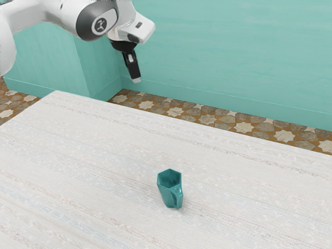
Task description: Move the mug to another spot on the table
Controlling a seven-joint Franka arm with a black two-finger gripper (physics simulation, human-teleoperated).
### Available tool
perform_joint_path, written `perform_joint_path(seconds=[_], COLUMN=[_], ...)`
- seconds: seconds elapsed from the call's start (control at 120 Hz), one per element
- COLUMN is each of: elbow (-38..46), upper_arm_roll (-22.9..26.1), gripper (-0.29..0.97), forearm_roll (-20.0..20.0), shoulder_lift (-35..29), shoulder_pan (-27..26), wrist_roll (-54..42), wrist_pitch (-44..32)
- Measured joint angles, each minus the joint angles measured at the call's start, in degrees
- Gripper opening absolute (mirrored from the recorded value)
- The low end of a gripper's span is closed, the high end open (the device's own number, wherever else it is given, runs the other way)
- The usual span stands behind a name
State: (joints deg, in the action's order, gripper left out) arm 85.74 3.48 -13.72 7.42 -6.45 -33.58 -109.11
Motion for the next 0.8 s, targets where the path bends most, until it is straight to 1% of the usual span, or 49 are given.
perform_joint_path(seconds=[0.175, 0.233, 0.433, 0.642, 0.8], elbow=[0.86, 2.58, 9.14, 10.00, 12.14], upper_arm_roll=[0.18, 0.73, 5.63, 9.77, 13.84], gripper=[0.68, 0.68, 0.68, 0.68, 0.68], forearm_roll=[-0.08, 0.05, 0.43, 0.66, 0.67], shoulder_lift=[2.68, 2.99, 3.35, 8.21, 9.51], shoulder_pan=[-0.50, -0.37, -0.19, -0.47, 0.21], wrist_roll=[-4.79, -6.10, -9.64, -11.96, -16.25], wrist_pitch=[-0.56, -0.65, -0.82, -0.89, -0.91])
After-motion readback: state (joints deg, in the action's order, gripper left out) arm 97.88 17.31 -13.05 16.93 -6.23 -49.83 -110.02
